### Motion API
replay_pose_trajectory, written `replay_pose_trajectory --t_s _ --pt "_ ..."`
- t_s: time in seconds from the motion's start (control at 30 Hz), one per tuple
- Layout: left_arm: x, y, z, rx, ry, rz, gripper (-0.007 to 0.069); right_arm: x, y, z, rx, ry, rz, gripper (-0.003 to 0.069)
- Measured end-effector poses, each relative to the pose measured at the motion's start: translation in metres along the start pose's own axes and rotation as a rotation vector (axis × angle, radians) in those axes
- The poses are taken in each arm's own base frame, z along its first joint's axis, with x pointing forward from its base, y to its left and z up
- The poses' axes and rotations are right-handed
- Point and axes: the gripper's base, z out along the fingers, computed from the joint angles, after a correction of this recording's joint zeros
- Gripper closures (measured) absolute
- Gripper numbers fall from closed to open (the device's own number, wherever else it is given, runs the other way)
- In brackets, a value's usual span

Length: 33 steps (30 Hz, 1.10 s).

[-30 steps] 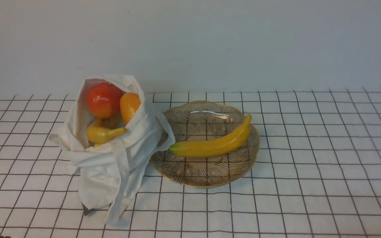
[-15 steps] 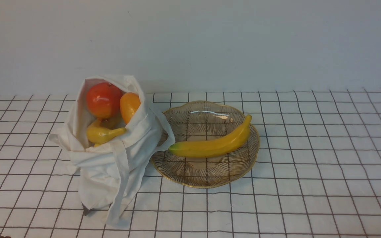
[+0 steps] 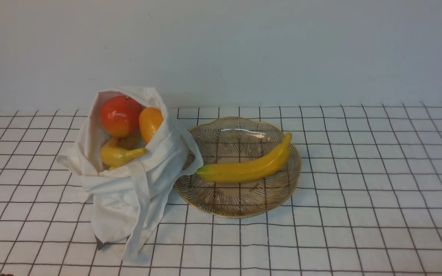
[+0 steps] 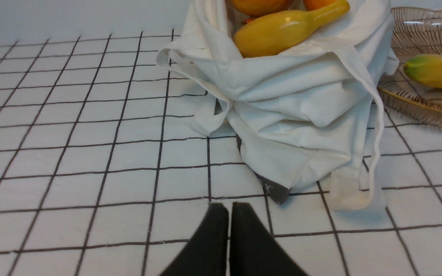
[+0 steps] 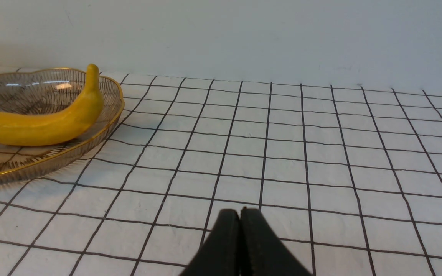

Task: Take the fruit out of the bag on the white checkered tablecloth and place them on the plate.
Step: 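Reach into the white bag and grasp the banana with the left gripper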

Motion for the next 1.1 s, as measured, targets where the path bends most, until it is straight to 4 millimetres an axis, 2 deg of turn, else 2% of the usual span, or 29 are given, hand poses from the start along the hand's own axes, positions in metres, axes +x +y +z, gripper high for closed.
replay_pose_trajectory --t_s 0.1,0.17,0.2,0.27,0.37,0.53,0.6,0.63,0.7,0.73,0.8,0.87,0.97,1.1 --pt "0.0 -0.005 0.0 0.05 0.002 -0.216 0.0632 0.0 0.0 0.0 0.0 0.0 0.0 0.0674" --pt "-0.002 -0.011 -0.001 0.125 0.008 -0.528 0.0632 0.0 0.0 0.0 0.0 0.0 0.0 0.0674" --pt "-0.003 -0.012 -0.001 0.139 0.01 -0.587 0.0632 0.0 0.0 0.0 0.0 0.0 0.0 0.0674" --pt "-0.006 -0.018 -0.002 0.219 0.024 -0.893 0.0632 0.0 0.0 0.0 0.0 0.0 0.0 0.0674" --pt "-0.01 -0.02 -0.003 0.266 0.013 -1.032 0.0632 0.0 0.0 0.0 0.0 0.0 0.0 0.0674" --pt "-0.015 -0.02 -0.004 0.28 -0.024 -1.01 0.0632 0.0 0.0 0.0 0.0 0.0 0.0 0.0674" --pt "-0.023 -0.021 -0.008 0.295 -0.052 -0.968 0.0632 0.0 0.0 0.0 0.0 0.0 0.0 0.0674" --pt "-0.039 -0.022 -0.015 0.32 -0.1 -0.915 0.0632 0.0 0.0 0.0 0.0 0.0 0.0 0.0674" --pt "-0.057 -0.024 -0.022 0.339 -0.127 -0.858 0.0632 0.0 0.0 0.0 0.0 0.0 0.0 0.0674" --pt "-0.07 -0.027 -0.026 0.349 -0.126 -0.811 0.0632 0.0 0.0 0.0 0.0 0.0 0.0 0.0674" --pt "-0.084 -0.031 -0.027 0.351 -0.067 -0.741 0.0632 0.0 0.0 0.0 0.0 0.0 0.0 0.0674" --pt "-0.097 -0.037 -0.02 0.343 0.072 -0.643 0.0632 0.0 0.0 0.0 0.0 0.0 0.0 0.0674" --pt "-0.104 -0.043 -0.002 0.317 0.38 -0.503 0.0632 0.0 0.0 0.0 0.0 0.0 0.0 0.0674" --pt "-0.113 -0.04 0.025 0.239 0.767 -0.302 0.0632 0.0 0.0 0.0 0.0 0.0 0.0 0.0674"
